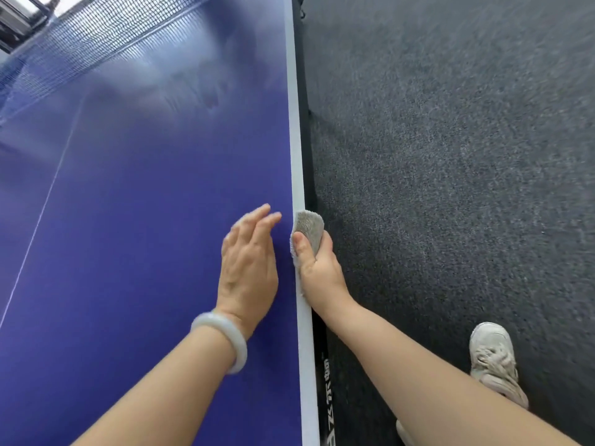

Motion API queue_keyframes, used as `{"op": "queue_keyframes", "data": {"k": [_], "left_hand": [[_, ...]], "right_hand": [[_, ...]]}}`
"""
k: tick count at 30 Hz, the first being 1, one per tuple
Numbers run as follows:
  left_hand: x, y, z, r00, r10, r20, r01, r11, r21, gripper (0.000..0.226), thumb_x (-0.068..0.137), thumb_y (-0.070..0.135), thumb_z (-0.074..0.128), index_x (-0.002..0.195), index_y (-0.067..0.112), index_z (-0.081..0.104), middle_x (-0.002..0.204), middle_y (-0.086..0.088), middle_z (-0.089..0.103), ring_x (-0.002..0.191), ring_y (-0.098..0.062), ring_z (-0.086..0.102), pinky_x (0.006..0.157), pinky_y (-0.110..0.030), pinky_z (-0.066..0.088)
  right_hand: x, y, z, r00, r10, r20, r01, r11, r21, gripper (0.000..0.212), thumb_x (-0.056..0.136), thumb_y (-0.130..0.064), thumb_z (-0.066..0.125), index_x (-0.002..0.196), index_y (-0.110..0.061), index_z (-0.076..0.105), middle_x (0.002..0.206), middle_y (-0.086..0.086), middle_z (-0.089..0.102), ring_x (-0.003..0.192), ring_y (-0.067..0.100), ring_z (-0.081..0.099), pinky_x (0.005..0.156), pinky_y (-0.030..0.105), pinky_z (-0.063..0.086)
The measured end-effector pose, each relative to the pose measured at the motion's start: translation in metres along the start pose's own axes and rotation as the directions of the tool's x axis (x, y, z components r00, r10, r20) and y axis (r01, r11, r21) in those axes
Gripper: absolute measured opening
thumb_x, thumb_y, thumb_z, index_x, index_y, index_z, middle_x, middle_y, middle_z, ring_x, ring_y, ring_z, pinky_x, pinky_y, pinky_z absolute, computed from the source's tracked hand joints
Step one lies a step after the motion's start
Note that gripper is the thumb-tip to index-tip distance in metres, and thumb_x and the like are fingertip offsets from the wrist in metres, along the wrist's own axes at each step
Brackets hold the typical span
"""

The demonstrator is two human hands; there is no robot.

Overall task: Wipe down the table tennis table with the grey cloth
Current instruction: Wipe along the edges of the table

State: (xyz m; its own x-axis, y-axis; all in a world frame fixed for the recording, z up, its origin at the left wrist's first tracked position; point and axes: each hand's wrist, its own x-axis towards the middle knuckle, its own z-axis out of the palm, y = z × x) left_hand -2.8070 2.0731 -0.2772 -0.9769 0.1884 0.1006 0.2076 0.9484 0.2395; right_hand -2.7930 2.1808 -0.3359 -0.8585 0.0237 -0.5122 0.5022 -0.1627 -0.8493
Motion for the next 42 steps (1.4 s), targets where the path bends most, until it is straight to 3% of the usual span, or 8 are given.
{"op": "queue_keyframes", "data": {"k": [9,12,18,26,34,37,40,42], "left_hand": [[0.089,-0.008,0.032,0.986,-0.052,0.157,0.030,0.990,0.136,0.055,0.103,0.031,0.015,0.158,0.030,0.007,0.165,0.013,-0.001,0.152,-0.007,-0.006,0.124,-0.033,-0.003],[0.088,-0.009,0.031,0.984,-0.046,0.171,0.022,0.990,0.138,0.059,0.098,0.033,0.012,0.157,0.031,0.005,0.164,0.014,-0.001,0.151,-0.004,-0.008,0.124,-0.034,-0.003],[0.089,-0.007,0.029,0.983,-0.043,0.181,0.017,0.990,0.140,0.062,0.095,0.038,0.005,0.156,0.029,0.004,0.164,0.013,-0.001,0.151,-0.004,-0.008,0.124,-0.036,0.000],[0.089,-0.006,0.032,0.986,-0.049,0.156,0.033,0.994,0.107,0.059,0.097,0.040,0.006,0.155,0.029,0.007,0.164,0.013,0.001,0.151,-0.003,-0.007,0.125,-0.036,0.001],[0.090,-0.007,0.029,0.985,-0.037,0.170,0.016,0.992,0.125,0.063,0.095,0.039,0.006,0.157,0.027,0.008,0.164,0.013,0.001,0.151,-0.005,-0.007,0.124,-0.033,-0.003],[0.088,-0.006,0.029,0.986,-0.040,0.164,0.018,0.991,0.131,0.063,0.094,0.039,0.005,0.156,0.028,0.006,0.164,0.013,0.000,0.151,-0.004,-0.008,0.124,-0.034,-0.002],[0.089,-0.008,0.031,0.985,-0.046,0.167,0.026,0.993,0.116,0.061,0.095,0.040,0.004,0.155,0.031,0.004,0.164,0.014,-0.001,0.151,-0.003,-0.009,0.124,-0.032,-0.004],[0.089,-0.008,0.032,0.985,-0.041,0.170,0.021,0.993,0.116,0.061,0.095,0.040,0.004,0.155,0.031,0.003,0.164,0.014,-0.002,0.150,-0.003,-0.010,0.124,-0.032,-0.004]], "right_hand": [[-0.006,-0.004,-0.005,0.998,0.006,0.057,-0.005,1.000,-0.016,0.089,0.084,-0.072,0.031,0.157,-0.024,0.015,0.150,0.002,0.038,0.136,0.017,0.040,0.105,0.023,0.030],[0.010,-0.023,-0.004,0.999,0.020,0.043,-0.018,0.999,-0.043,0.096,0.079,-0.077,0.027,0.157,-0.022,0.016,0.148,0.007,0.040,0.134,0.023,0.043,0.105,0.028,0.033],[0.152,-0.099,-0.004,0.999,0.011,-0.033,-0.010,1.000,0.021,0.073,0.099,-0.060,0.037,0.158,-0.021,0.015,0.148,0.020,0.040,0.133,0.036,0.045,0.111,0.041,0.035],[0.043,-0.036,-0.001,0.997,-0.080,0.000,0.080,0.997,-0.001,0.079,0.084,-0.074,0.029,0.155,-0.046,0.011,0.120,-0.002,0.041,0.112,0.016,0.054,0.097,0.024,0.038],[0.143,-0.089,0.001,0.996,-0.022,-0.086,0.022,1.000,-0.002,0.066,0.100,-0.056,0.037,0.158,-0.031,0.017,0.136,0.020,0.044,0.123,0.037,0.050,0.105,0.037,0.036],[0.115,-0.068,0.003,0.994,-0.057,-0.094,0.059,0.998,0.024,0.063,0.100,-0.056,0.038,0.156,-0.034,0.022,0.131,0.013,0.046,0.121,0.028,0.051,0.094,0.024,0.032],[0.052,-0.033,0.007,0.994,-0.040,-0.100,0.044,0.998,0.039,0.070,0.091,-0.070,0.033,0.153,-0.040,0.026,0.119,-0.008,0.045,0.103,-0.005,0.051,0.081,0.007,0.033],[0.033,-0.027,0.007,0.997,-0.023,-0.078,0.027,0.999,0.043,0.080,0.082,-0.077,0.027,0.152,-0.039,0.028,0.115,-0.014,0.044,0.099,-0.012,0.050,0.076,0.005,0.035]]}}
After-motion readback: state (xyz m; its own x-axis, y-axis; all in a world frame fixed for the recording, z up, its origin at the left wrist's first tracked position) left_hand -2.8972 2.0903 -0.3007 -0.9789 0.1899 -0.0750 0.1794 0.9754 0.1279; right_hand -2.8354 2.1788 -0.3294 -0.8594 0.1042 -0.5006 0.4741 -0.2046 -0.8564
